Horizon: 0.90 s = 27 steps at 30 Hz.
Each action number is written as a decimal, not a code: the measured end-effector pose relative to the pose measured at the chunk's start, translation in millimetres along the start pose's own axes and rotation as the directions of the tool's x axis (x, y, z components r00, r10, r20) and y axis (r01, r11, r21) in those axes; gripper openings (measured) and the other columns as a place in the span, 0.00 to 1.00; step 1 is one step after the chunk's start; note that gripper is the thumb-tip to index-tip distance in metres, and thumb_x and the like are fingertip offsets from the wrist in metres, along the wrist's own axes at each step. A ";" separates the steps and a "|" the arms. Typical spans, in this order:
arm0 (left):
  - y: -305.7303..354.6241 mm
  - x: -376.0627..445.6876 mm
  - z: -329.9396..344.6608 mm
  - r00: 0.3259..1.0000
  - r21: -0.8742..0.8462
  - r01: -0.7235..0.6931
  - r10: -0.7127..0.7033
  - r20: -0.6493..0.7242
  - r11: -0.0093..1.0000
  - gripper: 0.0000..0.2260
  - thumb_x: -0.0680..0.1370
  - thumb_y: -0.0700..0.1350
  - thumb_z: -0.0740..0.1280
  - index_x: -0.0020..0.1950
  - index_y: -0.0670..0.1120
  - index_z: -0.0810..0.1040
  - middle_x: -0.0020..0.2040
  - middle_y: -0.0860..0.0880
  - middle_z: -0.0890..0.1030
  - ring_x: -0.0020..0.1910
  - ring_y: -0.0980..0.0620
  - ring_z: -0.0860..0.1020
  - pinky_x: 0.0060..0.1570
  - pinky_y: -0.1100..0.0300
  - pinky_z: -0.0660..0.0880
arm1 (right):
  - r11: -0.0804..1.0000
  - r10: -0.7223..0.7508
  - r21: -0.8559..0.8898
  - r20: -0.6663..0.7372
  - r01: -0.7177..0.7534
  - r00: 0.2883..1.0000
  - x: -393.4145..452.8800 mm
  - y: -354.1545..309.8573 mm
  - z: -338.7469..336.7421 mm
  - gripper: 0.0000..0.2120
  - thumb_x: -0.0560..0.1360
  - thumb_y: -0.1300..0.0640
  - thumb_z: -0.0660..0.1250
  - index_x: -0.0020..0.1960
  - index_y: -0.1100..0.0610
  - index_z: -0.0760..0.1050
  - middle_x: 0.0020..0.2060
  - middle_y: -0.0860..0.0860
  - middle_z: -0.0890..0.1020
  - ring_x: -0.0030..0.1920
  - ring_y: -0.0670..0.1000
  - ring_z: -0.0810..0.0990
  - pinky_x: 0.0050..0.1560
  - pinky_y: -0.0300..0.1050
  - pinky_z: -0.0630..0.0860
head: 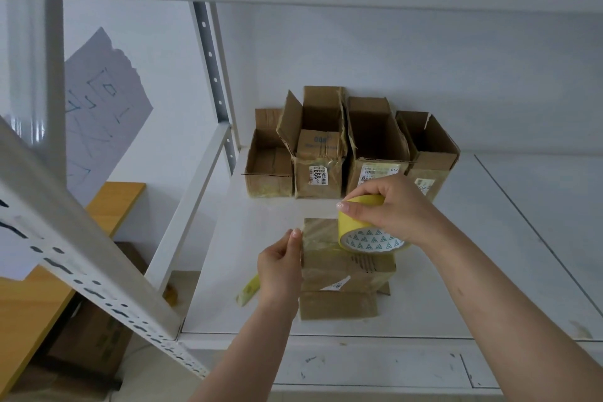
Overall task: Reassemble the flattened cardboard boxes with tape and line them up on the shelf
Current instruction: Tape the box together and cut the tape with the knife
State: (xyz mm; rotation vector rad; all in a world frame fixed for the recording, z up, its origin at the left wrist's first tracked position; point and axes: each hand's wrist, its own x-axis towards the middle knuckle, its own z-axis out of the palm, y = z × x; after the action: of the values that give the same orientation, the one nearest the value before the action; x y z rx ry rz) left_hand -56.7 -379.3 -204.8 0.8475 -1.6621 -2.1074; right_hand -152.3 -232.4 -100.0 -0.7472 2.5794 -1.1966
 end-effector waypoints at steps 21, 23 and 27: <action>-0.3 -9.1 8.4 0.991 -0.081 0.131 -0.131 0.007 0.988 0.22 0.81 0.56 0.63 0.42 0.37 0.81 0.44 0.31 0.82 0.42 0.37 0.81 0.54 0.37 0.76 | 0.999 0.030 0.042 -0.018 -0.030 0.999 -2.8 0.3 -0.5 0.06 0.70 0.45 0.74 0.42 0.47 0.84 0.42 0.40 0.80 0.46 0.42 0.76 0.38 0.38 0.68; -1.4 -8.4 8.6 0.990 -0.091 0.143 -0.143 0.006 0.986 0.23 0.81 0.56 0.63 0.42 0.37 0.81 0.44 0.32 0.82 0.42 0.38 0.81 0.54 0.36 0.76 | 0.999 0.028 0.046 -0.018 -0.027 0.999 -3.1 0.1 -0.1 0.05 0.70 0.45 0.74 0.41 0.46 0.84 0.41 0.40 0.80 0.45 0.42 0.76 0.38 0.37 0.68; -7.2 -3.5 8.5 0.987 -0.089 0.160 -0.158 0.026 0.983 0.19 0.79 0.58 0.64 0.47 0.42 0.78 0.47 0.41 0.81 0.48 0.42 0.80 0.59 0.32 0.72 | 0.999 0.021 0.048 -0.020 -0.020 1.000 -3.6 0.4 -1.0 0.06 0.70 0.46 0.74 0.42 0.47 0.84 0.42 0.41 0.80 0.45 0.42 0.76 0.38 0.38 0.68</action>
State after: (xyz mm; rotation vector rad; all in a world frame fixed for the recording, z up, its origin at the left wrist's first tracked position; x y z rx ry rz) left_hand -58.6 -368.8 -209.6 0.9639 -1.5407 -2.2844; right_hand -149.7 -229.6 -99.7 -0.7007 2.5589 -1.2617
